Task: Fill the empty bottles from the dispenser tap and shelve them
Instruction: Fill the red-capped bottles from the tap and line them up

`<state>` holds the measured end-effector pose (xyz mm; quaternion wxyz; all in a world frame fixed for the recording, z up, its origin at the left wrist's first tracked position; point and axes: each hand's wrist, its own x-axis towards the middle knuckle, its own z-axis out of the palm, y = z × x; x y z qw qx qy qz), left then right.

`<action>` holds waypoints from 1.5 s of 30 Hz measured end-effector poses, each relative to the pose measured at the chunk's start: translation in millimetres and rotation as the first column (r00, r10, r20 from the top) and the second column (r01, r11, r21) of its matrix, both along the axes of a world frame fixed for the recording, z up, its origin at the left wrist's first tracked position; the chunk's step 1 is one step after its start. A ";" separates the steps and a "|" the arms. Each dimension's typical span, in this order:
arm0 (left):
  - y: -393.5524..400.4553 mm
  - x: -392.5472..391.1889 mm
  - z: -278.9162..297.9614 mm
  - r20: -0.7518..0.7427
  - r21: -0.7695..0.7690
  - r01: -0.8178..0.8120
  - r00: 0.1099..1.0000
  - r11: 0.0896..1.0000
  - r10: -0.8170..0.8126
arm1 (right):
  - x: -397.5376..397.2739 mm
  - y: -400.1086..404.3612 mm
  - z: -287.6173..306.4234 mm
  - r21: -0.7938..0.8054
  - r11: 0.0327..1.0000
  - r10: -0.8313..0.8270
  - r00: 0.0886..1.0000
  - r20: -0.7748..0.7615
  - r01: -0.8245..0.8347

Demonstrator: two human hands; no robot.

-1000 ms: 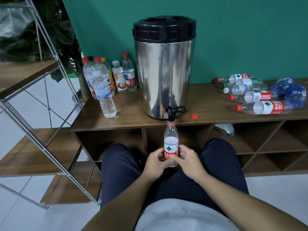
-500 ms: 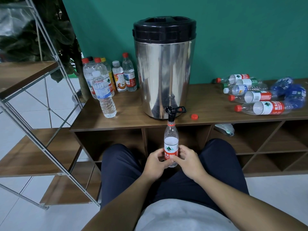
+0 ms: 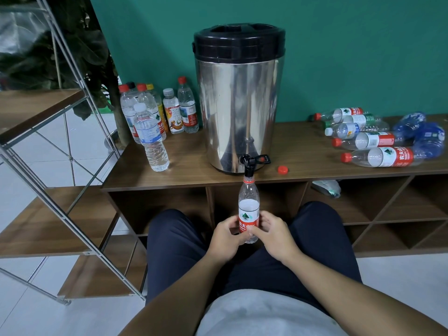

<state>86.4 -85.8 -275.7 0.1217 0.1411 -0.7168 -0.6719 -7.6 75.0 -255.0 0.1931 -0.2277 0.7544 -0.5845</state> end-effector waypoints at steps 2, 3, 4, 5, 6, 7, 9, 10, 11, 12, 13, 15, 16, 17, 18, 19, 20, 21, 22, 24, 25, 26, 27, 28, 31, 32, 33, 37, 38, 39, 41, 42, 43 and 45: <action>-0.7 0.0 -0.6 0.001 -0.005 0.002 1.000 1.000 -0.002 | 0.0 -0.2 0.1 -0.001 1.000 0.001 1.000 -0.001 -0.001; -0.7 0.1 -0.5 0.001 -0.009 0.002 1.000 1.000 -0.002 | 0.0 0.1 0.3 0.000 1.000 0.003 1.000 -0.004 -0.003; -0.5 0.3 -0.4 0.000 -0.012 0.003 1.000 1.000 -0.003 | -0.2 0.1 0.1 0.002 1.000 0.004 1.000 -0.009 -0.004; -0.2 0.3 -0.1 0.000 -0.014 0.003 1.000 1.000 -0.003 | -0.2 0.5 0.0 0.003 1.000 0.007 1.000 -0.010 -0.007; 0.0 0.3 0.0 0.000 -0.016 0.002 1.000 1.000 -0.002 | -0.3 0.7 0.0 0.004 1.000 0.009 1.000 -0.011 -0.009; 0.1 0.2 0.1 0.001 -0.017 0.001 1.000 1.000 -0.001 | -0.4 1.0 -0.2 0.005 1.000 0.011 1.000 -0.010 -0.011; 0.0 0.2 0.2 0.002 -0.017 -0.001 1.000 1.000 0.001 | -0.5 1.1 0.2 0.008 1.000 0.012 1.000 -0.008 -0.012; -0.1 0.3 0.2 0.003 -0.016 -0.001 1.000 1.000 0.001 | -0.7 1.0 0.1 0.010 1.000 0.011 1.000 -0.009 -0.011; -0.5 0.2 0.3 0.005 -0.017 0.000 1.000 1.000 0.000 | -0.5 0.9 0.2 0.010 1.000 0.012 1.000 -0.009 -0.012; -0.6 0.1 0.2 0.007 -0.017 0.003 1.000 1.000 -0.003 | -0.4 0.7 0.4 0.010 1.000 0.012 1.000 -0.011 -0.012; -0.8 -0.1 -0.2 0.007 -0.015 0.004 1.000 1.000 -0.004 | -0.5 0.9 0.2 0.011 1.000 0.012 1.000 -0.013 -0.012; -0.9 -0.4 -0.4 0.006 -0.013 0.004 1.000 1.000 -0.004 | -0.8 0.7 -0.1 0.014 1.000 0.011 1.000 -0.017 -0.011; -0.9 -0.6 -0.8 0.006 -0.014 0.003 1.000 1.000 -0.003 | -0.7 0.6 -0.2 0.014 1.000 0.012 1.000 -0.016 -0.012; -1.0 -0.8 -1.3 0.006 -0.018 0.003 1.000 1.000 -0.003 | -0.6 0.7 -0.2 0.014 1.000 0.013 1.000 -0.016 -0.013; -0.9 -0.9 -1.5 0.006 -0.021 0.002 1.000 1.000 -0.002 | -0.6 0.8 0.0 0.014 1.000 0.013 1.000 -0.016 -0.012; -1.1 -0.8 -1.9 0.008 -0.021 0.000 1.000 1.000 0.000 | -0.6 0.8 0.1 0.014 1.000 0.013 1.000 -0.017 -0.012; -1.2 -0.7 -2.0 0.009 -0.020 -0.001 1.000 1.000 0.001 | -0.8 0.7 -0.1 0.013 1.000 0.013 1.000 -0.016 -0.013; -1.5 -0.8 -1.9 0.010 -0.021 0.001 1.000 1.000 -0.001 | -0.6 0.7 0.0 0.013 1.000 0.014 1.000 -0.014 -0.013; -1.7 -0.9 -2.2 0.011 -0.023 0.002 1.000 1.000 -0.002 | -0.6 0.6 -0.1 0.012 1.000 0.013 1.000 -0.012 -0.013; -1.3 -0.8 -2.0 0.013 -0.023 0.002 1.000 1.000 -0.002 | -0.6 0.6 -0.3 0.012 1.000 0.010 1.000 -0.011 -0.010; -1.2 -0.8 -2.2 0.013 -0.023 0.001 1.000 1.000 0.000 | -0.7 0.6 -0.6 0.012 1.000 0.010 1.000 -0.012 -0.009; -1.1 -0.7 -2.2 0.014 -0.022 -0.001 1.000 1.000 0.001 | -0.7 0.6 -0.7 0.010 1.000 0.009 1.000 -0.013 -0.009; -1.1 -0.7 -2.4 0.014 -0.022 -0.002 1.000 1.000 0.002 | -0.7 0.6 -0.7 0.006 1.000 0.008 1.000 -0.013 -0.008; -1.0 -0.5 -2.1 0.015 -0.019 -0.002 1.000 1.000 0.003 | -0.8 0.6 -0.7 0.007 1.000 0.006 1.000 -0.014 -0.006; -1.3 -0.8 -1.8 0.016 -0.022 -0.003 1.000 1.000 0.003 | -1.3 0.6 -1.5 0.006 1.000 0.005 1.000 -0.015 -0.005; -1.5 -1.0 -2.3 0.016 -0.024 -0.005 1.000 1.000 0.005 | -1.5 0.5 -1.9 0.007 1.000 0.006 1.000 -0.015 -0.006; -1.3 -1.1 -2.5 0.014 -0.027 -0.005 1.000 1.000 0.006 | -1.6 0.6 -2.2 0.008 1.000 0.007 1.000 -0.015 -0.007; -0.7 -1.1 -2.8 0.010 -0.023 -0.006 1.000 1.000 0.006 | -1.7 0.3 -2.7 0.010 1.000 0.006 1.000 -0.016 -0.006; -0.5 -0.9 -2.3 0.010 -0.020 -0.007 1.000 1.000 0.008 | -1.7 0.1 -2.6 0.011 1.000 0.005 1.000 -0.017 -0.005; -0.5 -0.9 -1.8 0.010 -0.020 -0.009 1.000 1.000 0.010 | -1.8 -0.1 -2.6 0.011 1.000 0.004 1.000 -0.017 -0.004; -0.4 -0.7 -1.3 0.009 -0.020 -0.009 1.000 1.000 0.010 | -1.9 -0.4 -2.9 0.010 1.000 0.003 1.000 -0.017 -0.003; -0.3 -0.6 -1.0 0.009 -0.021 -0.010 1.000 1.000 0.010 | -1.9 -0.3 -3.1 0.010 1.000 0.002 1.000 -0.017 -0.002; -0.1 -0.3 -0.8 0.010 -0.022 -0.009 1.000 1.000 0.010 | -1.9 -0.3 -3.1 0.010 1.000 0.000 1.000 -0.017 0.000; -0.1 0.0 -0.5 0.013 -0.027 -0.009 1.000 1.000 0.010 | -1.7 0.0 -3.2 0.010 1.000 -0.002 1.000 -0.017 0.002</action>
